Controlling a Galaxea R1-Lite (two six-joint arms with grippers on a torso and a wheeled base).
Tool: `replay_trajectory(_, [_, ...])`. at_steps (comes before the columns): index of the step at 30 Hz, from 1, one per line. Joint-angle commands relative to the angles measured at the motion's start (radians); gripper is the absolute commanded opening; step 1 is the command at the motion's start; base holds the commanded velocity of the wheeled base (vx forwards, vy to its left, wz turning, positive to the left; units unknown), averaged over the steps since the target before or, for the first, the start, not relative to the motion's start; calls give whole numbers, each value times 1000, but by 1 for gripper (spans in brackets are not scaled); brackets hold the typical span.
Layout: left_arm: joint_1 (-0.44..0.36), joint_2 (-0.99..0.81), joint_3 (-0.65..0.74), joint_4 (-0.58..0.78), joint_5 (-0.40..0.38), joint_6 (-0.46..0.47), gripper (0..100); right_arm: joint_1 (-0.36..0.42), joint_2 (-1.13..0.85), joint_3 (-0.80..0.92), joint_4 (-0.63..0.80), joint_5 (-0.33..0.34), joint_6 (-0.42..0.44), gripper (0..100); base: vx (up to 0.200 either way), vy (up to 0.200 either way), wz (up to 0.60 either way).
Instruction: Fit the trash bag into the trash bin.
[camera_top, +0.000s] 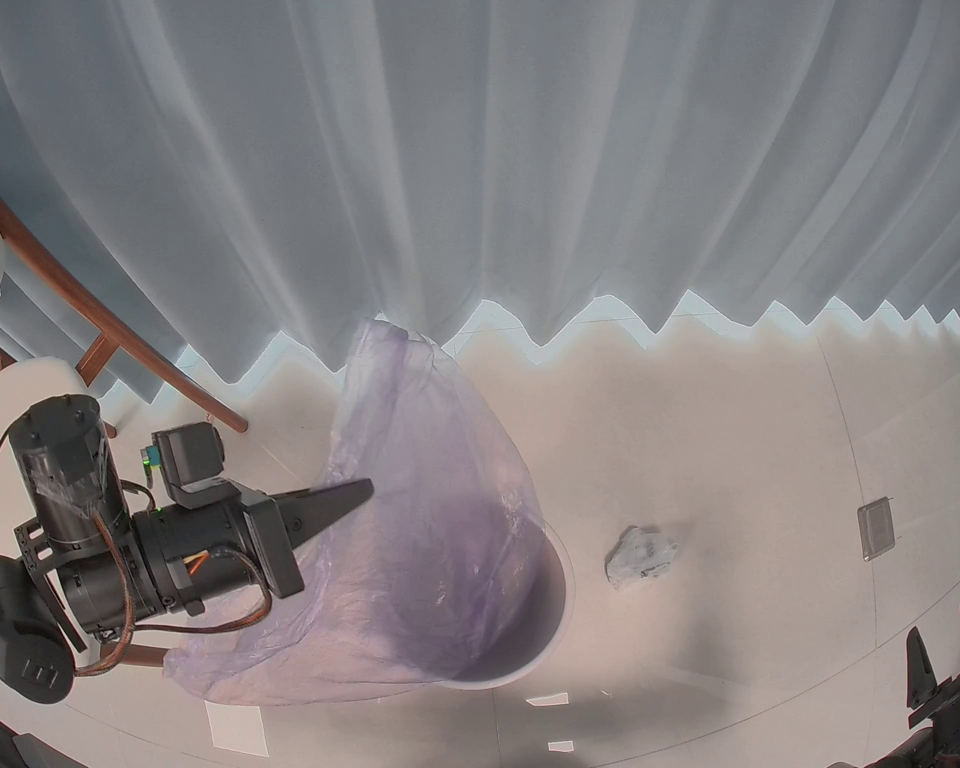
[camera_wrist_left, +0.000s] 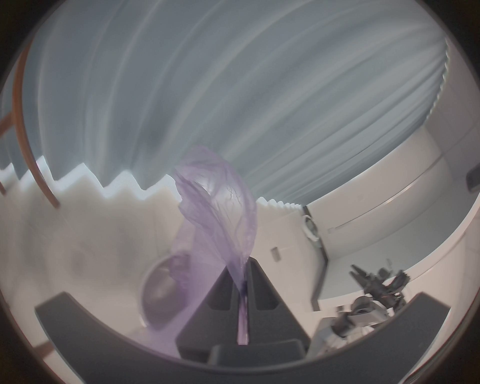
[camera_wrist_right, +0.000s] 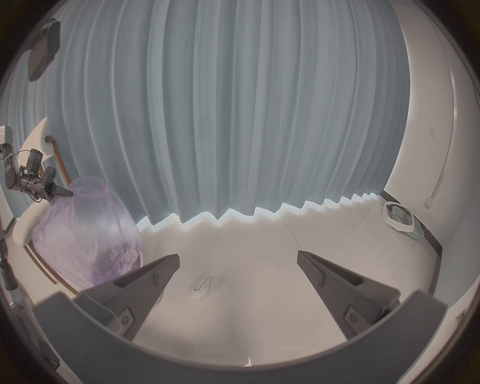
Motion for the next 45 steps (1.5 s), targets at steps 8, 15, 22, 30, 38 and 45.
replay_trajectory(8, [-122,-45,56,-32,-142,-53,0,-1,-17,18,0,1,-1,100,0,0,0])
replay_trajectory(15, [-122,-53,77,-30,-226,-54,0,-1,-17,18,0,1,-1,100,0,0,0])
replay_trajectory(22, [-122,-51,85,-32,-223,-50,0,1,-15,18,0,1,1,100,0,0,0])
replay_trajectory(30, [-130,-74,99,-32,-226,-50,0,1,-17,18,2,1,-7,100,0,0,0])
replay_trajectory(38, [-155,-57,102,-32,-228,-54,0,-1,-17,18,-2,1,4,100,0,0,0])
replay_trajectory(45, [-156,-14,139,-78,-228,-53,0,2,-15,18,-155,36,-12,100,0,0,0])
